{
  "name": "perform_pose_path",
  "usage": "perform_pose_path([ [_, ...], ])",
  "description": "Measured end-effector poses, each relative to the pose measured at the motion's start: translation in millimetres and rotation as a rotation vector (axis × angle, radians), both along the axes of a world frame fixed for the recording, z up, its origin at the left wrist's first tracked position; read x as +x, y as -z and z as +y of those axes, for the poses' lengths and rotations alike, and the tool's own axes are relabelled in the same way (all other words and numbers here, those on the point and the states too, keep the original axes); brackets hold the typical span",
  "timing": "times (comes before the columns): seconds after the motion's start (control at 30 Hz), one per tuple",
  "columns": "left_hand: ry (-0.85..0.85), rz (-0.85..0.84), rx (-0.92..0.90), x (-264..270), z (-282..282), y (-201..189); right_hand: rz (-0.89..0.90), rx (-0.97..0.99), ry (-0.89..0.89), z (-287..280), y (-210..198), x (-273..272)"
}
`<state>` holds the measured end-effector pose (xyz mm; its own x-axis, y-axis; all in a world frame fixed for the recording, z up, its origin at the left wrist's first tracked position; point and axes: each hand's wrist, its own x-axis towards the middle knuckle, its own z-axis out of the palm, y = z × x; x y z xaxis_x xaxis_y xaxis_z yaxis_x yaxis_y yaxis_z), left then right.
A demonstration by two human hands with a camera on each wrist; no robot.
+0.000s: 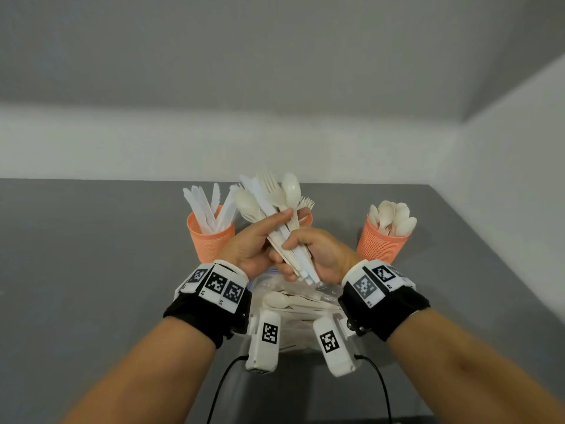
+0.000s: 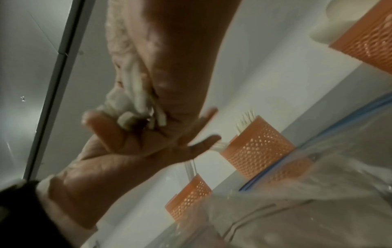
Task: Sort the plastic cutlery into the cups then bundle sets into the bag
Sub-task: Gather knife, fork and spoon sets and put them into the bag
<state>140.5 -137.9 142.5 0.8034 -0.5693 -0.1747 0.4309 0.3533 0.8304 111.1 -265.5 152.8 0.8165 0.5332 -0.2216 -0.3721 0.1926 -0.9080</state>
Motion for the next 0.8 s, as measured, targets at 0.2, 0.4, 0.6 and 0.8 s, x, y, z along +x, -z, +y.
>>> perform_pose_path([
  [0.2,-0.038,0.040,0.026,-2.5,4.0,-9.9,-0.013,-0.343,-0.034,0.9,-1.3,2.0],
  [0.4,-0.252,0.134,-0.116,1.5,7.3,-7.1,-0.462,-0.855,0.372,7.0,6.1,5.6],
  [0.6,-0.189,0.109,-0.177,-0.8,12.1,-7.5,-0.939,-0.905,0.498,23.6,-5.4,3.7],
  [0.8,-0.115,0.158,-0.164,-4.7,20.5,-2.7,-0.826,-1.098,0.295,23.0,-8.5,11.4],
])
